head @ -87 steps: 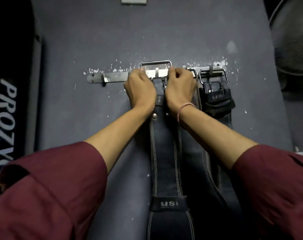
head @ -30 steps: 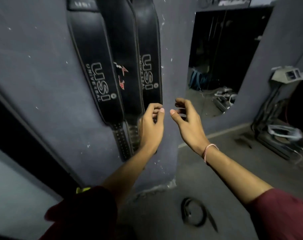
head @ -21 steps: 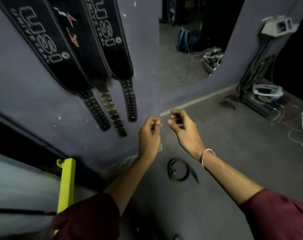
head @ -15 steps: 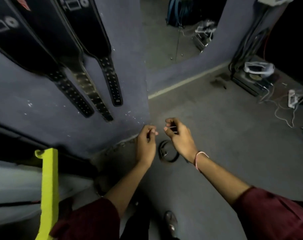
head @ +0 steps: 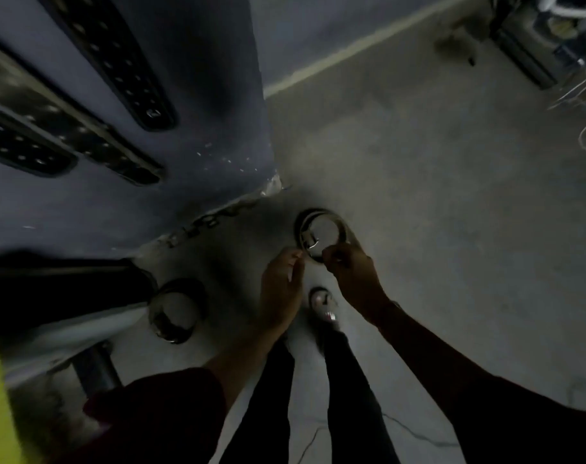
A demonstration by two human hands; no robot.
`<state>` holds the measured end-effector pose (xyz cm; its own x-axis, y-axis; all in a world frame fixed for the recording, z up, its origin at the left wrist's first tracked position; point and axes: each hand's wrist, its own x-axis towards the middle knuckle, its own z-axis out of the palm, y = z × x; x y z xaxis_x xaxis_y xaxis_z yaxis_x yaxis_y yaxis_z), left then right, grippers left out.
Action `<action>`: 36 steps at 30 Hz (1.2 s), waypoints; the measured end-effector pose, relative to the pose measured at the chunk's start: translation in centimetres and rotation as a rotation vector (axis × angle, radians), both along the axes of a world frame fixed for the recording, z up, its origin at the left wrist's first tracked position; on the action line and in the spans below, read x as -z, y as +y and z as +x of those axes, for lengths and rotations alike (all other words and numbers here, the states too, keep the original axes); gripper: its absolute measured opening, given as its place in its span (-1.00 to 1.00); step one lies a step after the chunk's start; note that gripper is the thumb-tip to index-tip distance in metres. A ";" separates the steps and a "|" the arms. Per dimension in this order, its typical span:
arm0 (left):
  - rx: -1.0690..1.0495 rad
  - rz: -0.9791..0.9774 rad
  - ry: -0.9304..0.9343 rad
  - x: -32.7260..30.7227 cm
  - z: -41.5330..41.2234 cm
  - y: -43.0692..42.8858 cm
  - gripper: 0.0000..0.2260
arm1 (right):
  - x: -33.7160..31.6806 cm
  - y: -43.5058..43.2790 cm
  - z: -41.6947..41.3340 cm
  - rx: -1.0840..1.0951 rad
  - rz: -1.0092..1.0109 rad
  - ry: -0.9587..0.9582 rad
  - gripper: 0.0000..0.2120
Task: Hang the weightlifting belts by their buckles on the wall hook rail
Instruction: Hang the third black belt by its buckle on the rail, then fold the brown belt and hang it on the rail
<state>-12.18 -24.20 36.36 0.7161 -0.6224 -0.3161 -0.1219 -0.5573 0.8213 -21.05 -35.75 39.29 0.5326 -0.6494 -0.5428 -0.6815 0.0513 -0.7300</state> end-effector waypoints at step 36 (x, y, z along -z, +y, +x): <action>0.331 0.107 0.318 48.0 5.6 -9.9 -0.40 | 52.8 -7.8 4.6 -0.157 -0.206 0.412 -0.68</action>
